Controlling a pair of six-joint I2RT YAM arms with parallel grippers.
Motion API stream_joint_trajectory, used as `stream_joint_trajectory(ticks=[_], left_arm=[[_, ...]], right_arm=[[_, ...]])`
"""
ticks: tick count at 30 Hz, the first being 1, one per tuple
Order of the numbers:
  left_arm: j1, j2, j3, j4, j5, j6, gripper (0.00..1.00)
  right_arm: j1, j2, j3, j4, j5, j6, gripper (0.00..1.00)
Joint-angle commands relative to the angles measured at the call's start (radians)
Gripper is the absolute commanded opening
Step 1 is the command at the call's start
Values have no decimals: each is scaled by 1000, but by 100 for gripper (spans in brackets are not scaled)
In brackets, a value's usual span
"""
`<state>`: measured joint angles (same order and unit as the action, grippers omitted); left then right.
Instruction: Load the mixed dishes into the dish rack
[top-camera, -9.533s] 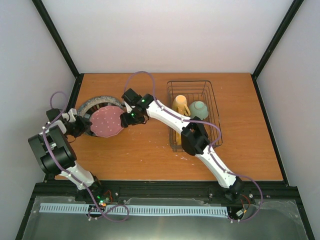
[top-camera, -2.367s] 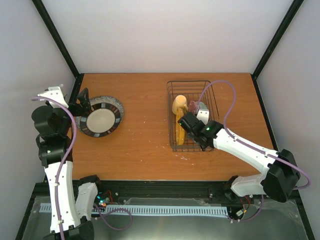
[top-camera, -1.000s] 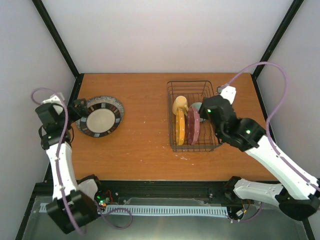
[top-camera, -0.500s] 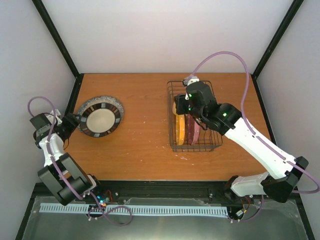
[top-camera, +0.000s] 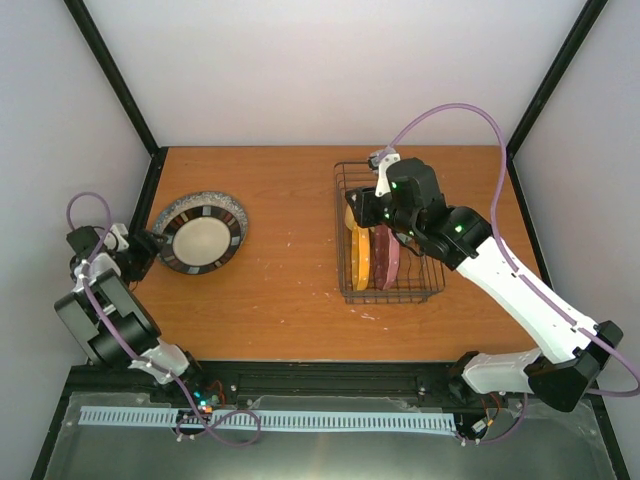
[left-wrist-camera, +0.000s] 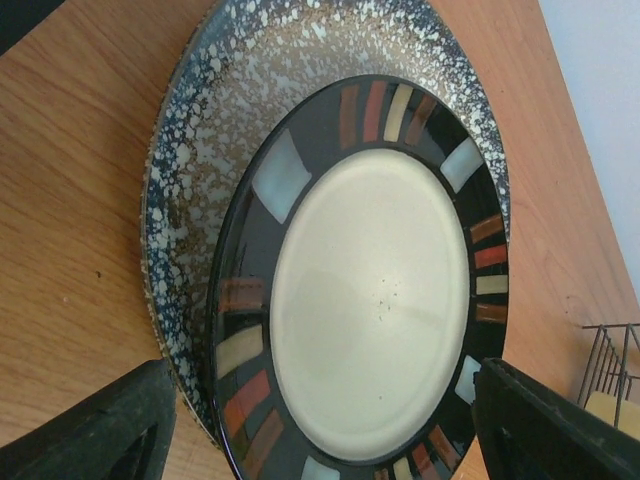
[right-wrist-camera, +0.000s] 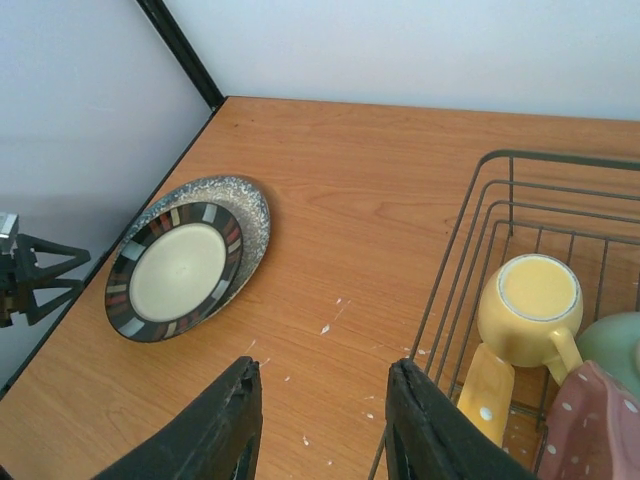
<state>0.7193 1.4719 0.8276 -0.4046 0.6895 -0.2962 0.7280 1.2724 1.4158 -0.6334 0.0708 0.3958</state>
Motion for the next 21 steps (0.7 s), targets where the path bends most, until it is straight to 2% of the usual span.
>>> stream_joint_trajectory(ticks=[1, 10, 14, 21], left_arm=[[6, 45, 45, 24, 33, 34, 80], [5, 68, 74, 29, 73, 40, 74], [6, 42, 64, 45, 98, 38, 67], [3, 57, 57, 46, 80, 42, 67]], right_arm=[[-19, -30, -12, 33, -46, -21, 34], [-29, -14, -13, 58, -87, -16, 34], [-29, -13, -26, 75, -100, -9, 33], [-30, -11, -34, 81, -99, -14, 34]])
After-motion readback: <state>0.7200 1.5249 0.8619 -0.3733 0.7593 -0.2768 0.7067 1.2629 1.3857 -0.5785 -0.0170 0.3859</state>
